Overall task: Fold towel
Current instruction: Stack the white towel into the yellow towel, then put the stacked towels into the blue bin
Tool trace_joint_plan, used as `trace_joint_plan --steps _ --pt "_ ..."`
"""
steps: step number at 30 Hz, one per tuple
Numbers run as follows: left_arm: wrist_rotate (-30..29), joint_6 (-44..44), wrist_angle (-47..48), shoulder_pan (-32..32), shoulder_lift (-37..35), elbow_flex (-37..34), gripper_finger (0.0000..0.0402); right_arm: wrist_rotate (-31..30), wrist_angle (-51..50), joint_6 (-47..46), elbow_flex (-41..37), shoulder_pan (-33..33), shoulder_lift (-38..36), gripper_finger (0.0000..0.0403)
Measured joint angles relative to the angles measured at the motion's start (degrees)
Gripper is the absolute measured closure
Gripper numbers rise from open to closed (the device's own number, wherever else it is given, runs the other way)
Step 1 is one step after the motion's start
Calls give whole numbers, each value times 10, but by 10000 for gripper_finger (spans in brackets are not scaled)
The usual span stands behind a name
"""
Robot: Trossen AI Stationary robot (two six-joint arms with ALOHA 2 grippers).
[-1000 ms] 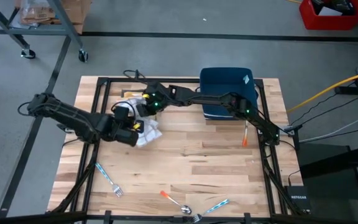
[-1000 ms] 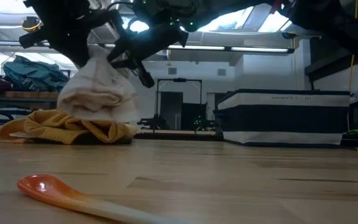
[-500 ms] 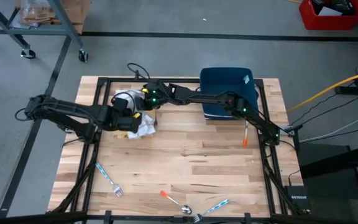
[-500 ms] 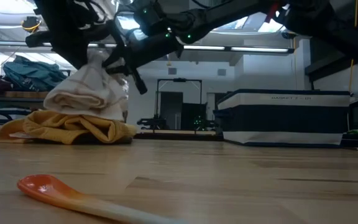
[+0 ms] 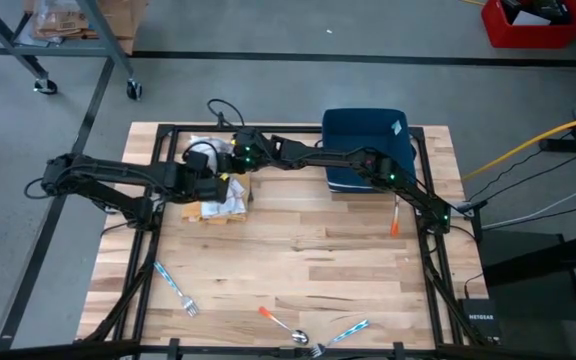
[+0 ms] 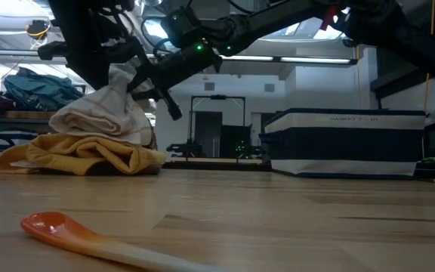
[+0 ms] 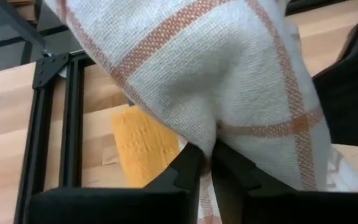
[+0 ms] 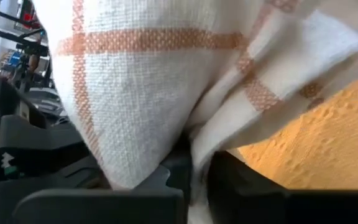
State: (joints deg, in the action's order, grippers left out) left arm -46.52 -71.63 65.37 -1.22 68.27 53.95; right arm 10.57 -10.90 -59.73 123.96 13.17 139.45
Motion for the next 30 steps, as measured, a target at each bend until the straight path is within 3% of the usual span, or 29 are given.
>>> trace_joint_plan --steps 13,23,30 --pt "-1 40 2 -24 2 0 251 -41 -16 5 0 1 0 258" --pt "0 15 13 -31 2 0 243 -75 -41 16 -1 20 0 247" --pt "0 11 30 -31 2 0 243 -75 -122 16 -1 32 0 247"
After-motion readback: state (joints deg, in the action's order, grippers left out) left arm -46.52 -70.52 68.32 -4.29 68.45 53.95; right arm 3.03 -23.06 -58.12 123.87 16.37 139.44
